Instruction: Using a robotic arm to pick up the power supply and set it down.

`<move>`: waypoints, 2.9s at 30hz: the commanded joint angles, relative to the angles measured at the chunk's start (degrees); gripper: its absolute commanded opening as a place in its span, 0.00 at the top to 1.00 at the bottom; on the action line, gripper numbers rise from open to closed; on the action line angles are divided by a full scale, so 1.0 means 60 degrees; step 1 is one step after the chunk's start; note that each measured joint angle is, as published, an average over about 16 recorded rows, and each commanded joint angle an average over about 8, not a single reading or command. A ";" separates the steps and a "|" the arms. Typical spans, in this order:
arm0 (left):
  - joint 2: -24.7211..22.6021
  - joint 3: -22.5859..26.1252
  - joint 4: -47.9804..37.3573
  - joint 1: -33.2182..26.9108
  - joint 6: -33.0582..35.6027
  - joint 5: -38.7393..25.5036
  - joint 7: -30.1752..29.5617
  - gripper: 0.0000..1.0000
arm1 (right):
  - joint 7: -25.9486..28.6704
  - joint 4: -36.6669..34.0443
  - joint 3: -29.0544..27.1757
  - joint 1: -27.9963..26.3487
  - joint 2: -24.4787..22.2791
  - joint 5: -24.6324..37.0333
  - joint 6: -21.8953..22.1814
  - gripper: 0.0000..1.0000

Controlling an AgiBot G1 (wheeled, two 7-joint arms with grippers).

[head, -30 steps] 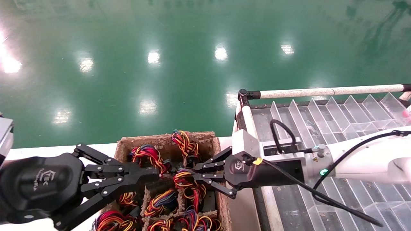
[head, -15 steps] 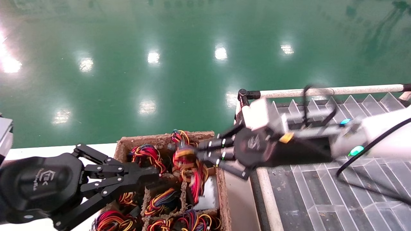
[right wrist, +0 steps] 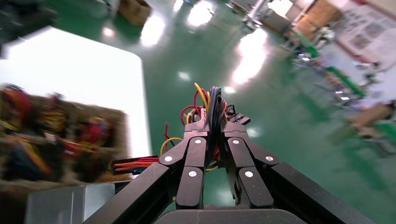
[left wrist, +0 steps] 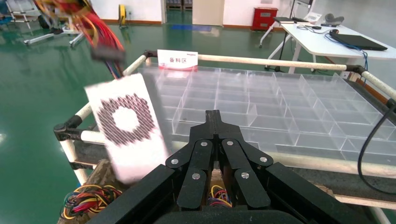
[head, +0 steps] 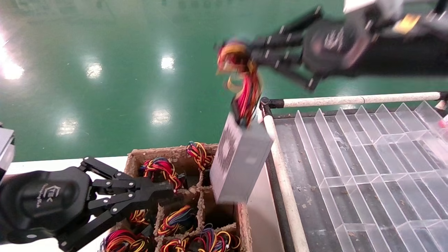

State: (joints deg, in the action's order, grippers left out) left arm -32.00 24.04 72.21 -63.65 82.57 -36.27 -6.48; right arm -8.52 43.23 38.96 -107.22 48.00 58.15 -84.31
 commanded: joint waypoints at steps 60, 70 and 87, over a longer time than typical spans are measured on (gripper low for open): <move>0.0001 0.0002 0.0000 -0.0001 -0.0001 0.0001 0.0001 1.00 | -0.4378 -0.7207 0.0324 -0.0864 0.2703 0.1595 0.3562 0.67; 0.0001 0.0002 0.0000 -0.0001 -0.0001 0.0001 0.0001 1.00 | -0.4144 -0.7214 0.0428 -0.1072 0.2703 0.1742 0.3412 0.00; 0.0001 0.0003 0.0000 -0.0001 -0.0001 0.0002 0.0001 1.00 | -0.4076 -0.7013 0.0628 -0.1536 0.2799 0.2027 0.2680 0.00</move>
State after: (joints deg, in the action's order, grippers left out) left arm -31.99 24.06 72.21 -63.65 82.57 -36.26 -6.47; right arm -32.63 1.69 42.45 -115.71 64.54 69.99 -68.08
